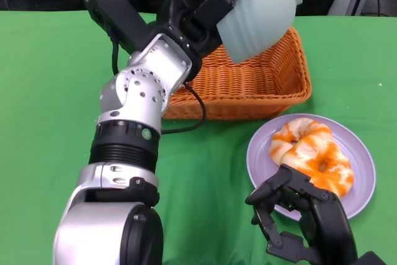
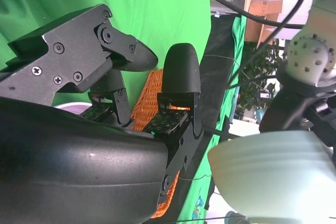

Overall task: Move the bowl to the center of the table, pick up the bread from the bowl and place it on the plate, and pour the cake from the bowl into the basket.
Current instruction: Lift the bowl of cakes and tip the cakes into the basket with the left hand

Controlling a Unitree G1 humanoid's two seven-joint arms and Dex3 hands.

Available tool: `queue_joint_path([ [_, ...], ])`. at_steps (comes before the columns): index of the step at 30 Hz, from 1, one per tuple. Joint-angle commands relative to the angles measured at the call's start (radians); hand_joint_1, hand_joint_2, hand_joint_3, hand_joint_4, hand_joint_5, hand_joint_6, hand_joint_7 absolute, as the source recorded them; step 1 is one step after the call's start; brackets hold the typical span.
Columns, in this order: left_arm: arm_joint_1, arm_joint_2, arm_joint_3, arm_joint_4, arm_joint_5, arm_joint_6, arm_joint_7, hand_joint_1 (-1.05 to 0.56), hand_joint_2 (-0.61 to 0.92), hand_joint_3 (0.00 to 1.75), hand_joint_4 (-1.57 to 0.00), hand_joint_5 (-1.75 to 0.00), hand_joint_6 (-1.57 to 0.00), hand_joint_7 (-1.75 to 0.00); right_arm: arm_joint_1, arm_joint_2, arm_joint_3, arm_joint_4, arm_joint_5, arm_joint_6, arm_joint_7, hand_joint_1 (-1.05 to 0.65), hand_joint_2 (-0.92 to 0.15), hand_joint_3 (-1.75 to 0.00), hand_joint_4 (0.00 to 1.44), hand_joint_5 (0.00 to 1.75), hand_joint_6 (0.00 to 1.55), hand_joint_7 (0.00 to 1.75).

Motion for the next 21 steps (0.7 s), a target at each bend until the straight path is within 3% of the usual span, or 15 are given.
queue_joint_path([
  [1, 0.019, -0.091, 0.012, -0.04, -0.041, 0.026, 0.033, -0.13, 0.92, 0.66, -0.66, -1.68, -0.6, -1.58, 0.0, -0.007, -0.004, 0.003, 0.013, -0.013, 0.0, -0.11, -0.6, -0.91, 0.74, 1.53, 0.71, 1.28],
  [9, 0.023, -0.085, 0.015, -0.054, -0.078, 0.054, 0.062, -0.14, 0.92, 0.67, -0.62, -1.73, -0.53, -1.62, -0.005, -0.005, -0.005, 0.017, 0.016, -0.027, 0.001, -0.11, -0.58, -0.95, 0.75, 1.53, 0.72, 1.27],
  [21, 0.015, -0.081, 0.037, -0.035, -0.115, 0.068, 0.076, -0.14, 0.92, 0.62, -0.65, -1.7, -0.58, -1.59, -0.003, -0.004, -0.005, 0.014, 0.008, -0.025, -0.008, -0.09, -0.58, -0.97, 0.74, 1.55, 0.71, 1.28],
])
